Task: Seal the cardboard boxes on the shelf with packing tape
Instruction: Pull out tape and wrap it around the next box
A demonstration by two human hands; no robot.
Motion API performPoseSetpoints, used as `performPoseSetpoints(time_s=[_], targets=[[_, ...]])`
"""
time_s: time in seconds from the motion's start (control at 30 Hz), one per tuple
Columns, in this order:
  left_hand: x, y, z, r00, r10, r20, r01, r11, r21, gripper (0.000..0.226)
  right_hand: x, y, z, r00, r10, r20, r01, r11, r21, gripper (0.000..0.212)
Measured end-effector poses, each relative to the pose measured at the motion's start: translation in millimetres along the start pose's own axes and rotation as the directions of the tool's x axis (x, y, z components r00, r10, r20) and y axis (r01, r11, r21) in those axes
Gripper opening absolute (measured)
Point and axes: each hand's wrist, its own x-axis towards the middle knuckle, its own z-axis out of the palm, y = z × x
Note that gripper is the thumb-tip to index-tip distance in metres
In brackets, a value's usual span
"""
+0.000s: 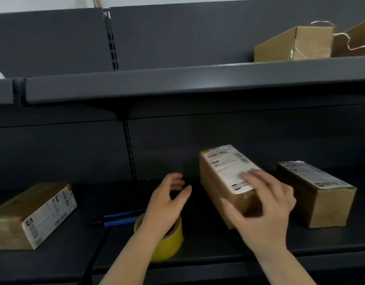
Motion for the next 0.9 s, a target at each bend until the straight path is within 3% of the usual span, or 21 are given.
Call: performPoseSetpoints(time_s=[0.03, 0.07, 0.13, 0.23, 0.3, 0.37, 0.4, 0.47, 0.5, 0.53, 0.57, 0.6, 0.63, 0.67, 0.77, 0.8, 0.83, 0.9], targets=[[-5.2, 12.6, 0.7, 0.997, -0.06, 0.047, 0.07, 0.961, -0.266, 0.034, 1.7, -5.8, 1.4, 0.984, -0.176, -0.005, 0.175, 0.98, -0.091, 0.052], [-10.2, 22.8, 2.8, 0.982, -0.099, 0.159, 0.167, 0.851, -0.498, 0.044, 2.4, -12.3, 3.6, 0.942, -0.336, 0.006, 0.333, 0.929, -0.164, 0.047], [-19.1, 35.2, 10.1, 0.931, -0.111, 0.348, 0.342, 0.594, -0.728, 0.065, 1.9, -21.8, 8.2, 0.824, -0.566, 0.031, 0.556, 0.796, -0.241, 0.033], [-24.5, 43.0, 14.7, 0.906, -0.089, 0.414, 0.417, 0.36, -0.834, 0.062, 1.2, -28.0, 11.2, 0.681, -0.729, 0.062, 0.715, 0.645, -0.271, 0.021], [-24.9, 44.3, 13.7, 0.887, -0.116, 0.447, 0.461, 0.263, -0.847, 0.064, 2.8, -30.2, 10.6, 0.62, -0.778, 0.101, 0.766, 0.571, -0.297, 0.018], [-24.6, 45.2, 14.1, 0.869, -0.202, 0.453, 0.493, 0.269, -0.827, 0.075, 5.8, -29.3, 9.2, 0.575, -0.8, 0.172, 0.804, 0.514, -0.299, 0.017], [-25.6, 46.0, 14.2, 0.878, -0.255, 0.405, 0.474, 0.343, -0.811, 0.076, 7.0, -26.4, 7.8, 0.569, -0.796, 0.206, 0.813, 0.507, -0.287, 0.017], [-30.1, 46.1, 10.4, 0.94, -0.291, 0.18, 0.336, 0.679, -0.653, 0.057, 6.3, -14.6, 3.6, 0.587, -0.758, 0.285, 0.809, 0.529, -0.257, 0.022], [-34.5, 43.8, 6.0, 0.967, -0.249, 0.049, 0.242, 0.843, -0.48, 0.044, 3.5, -6.8, 1.4, 0.599, -0.725, 0.34, 0.801, 0.549, -0.24, 0.026], [-41.0, 38.8, -0.2, 0.983, -0.177, -0.052, 0.158, 0.953, -0.257, 0.038, -0.9, 1.3, -0.5, 0.61, -0.682, 0.403, 0.788, 0.574, -0.223, 0.034], [-48.2, 30.7, -6.0, 0.99, -0.102, -0.097, 0.103, 0.995, 0.01, 0.036, -6.3, 8.4, -2.0, 0.624, -0.623, 0.472, 0.766, 0.606, -0.212, 0.042], [-55.6, 21.5, -10.8, 0.994, -0.04, -0.103, 0.068, 0.956, 0.285, 0.037, -12.9, 13.3, -3.3, 0.636, -0.556, 0.535, 0.736, 0.646, -0.203, 0.05], [-61.5, 12.8, -14.0, 0.996, 0.002, -0.085, 0.042, 0.857, 0.514, 0.04, -19.1, 16.4, -4.5, 0.642, -0.5, 0.58, 0.704, 0.685, -0.188, 0.056], [-65.9, 6.2, -15.6, 0.999, -0.001, -0.053, 0.036, 0.755, 0.655, 0.044, -24.0, 18.4, -5.2, 0.641, -0.468, 0.609, 0.675, 0.721, -0.157, 0.06], [-70.4, -7.6, -11.6, 0.997, -0.073, 0.038, 0.014, 0.598, 0.801, 0.047, -28.9, 17.7, -9.6, 0.594, -0.491, 0.637, 0.644, 0.765, -0.011, 0.07], [-70.0, -9.9, -12.2, 0.996, -0.066, 0.054, -0.006, 0.575, 0.818, 0.04, -27.3, 17.9, -11.7, 0.613, -0.496, 0.615, 0.624, 0.782, 0.009, 0.066], [-70.1, -12.9, -15.0, 0.997, -0.044, 0.057, -0.021, 0.574, 0.819, 0.031, -23.6, 19.2, -14.2, 0.664, -0.45, 0.597, 0.565, 0.825, -0.008, 0.06], [-72.6, -21.0, -24.7, 0.999, 0.006, 0.033, -0.03, 0.616, 0.787, 0.023, -9.5, 22.2, -18.6, 0.779, -0.185, 0.599, 0.318, 0.94, -0.124, 0.062]])
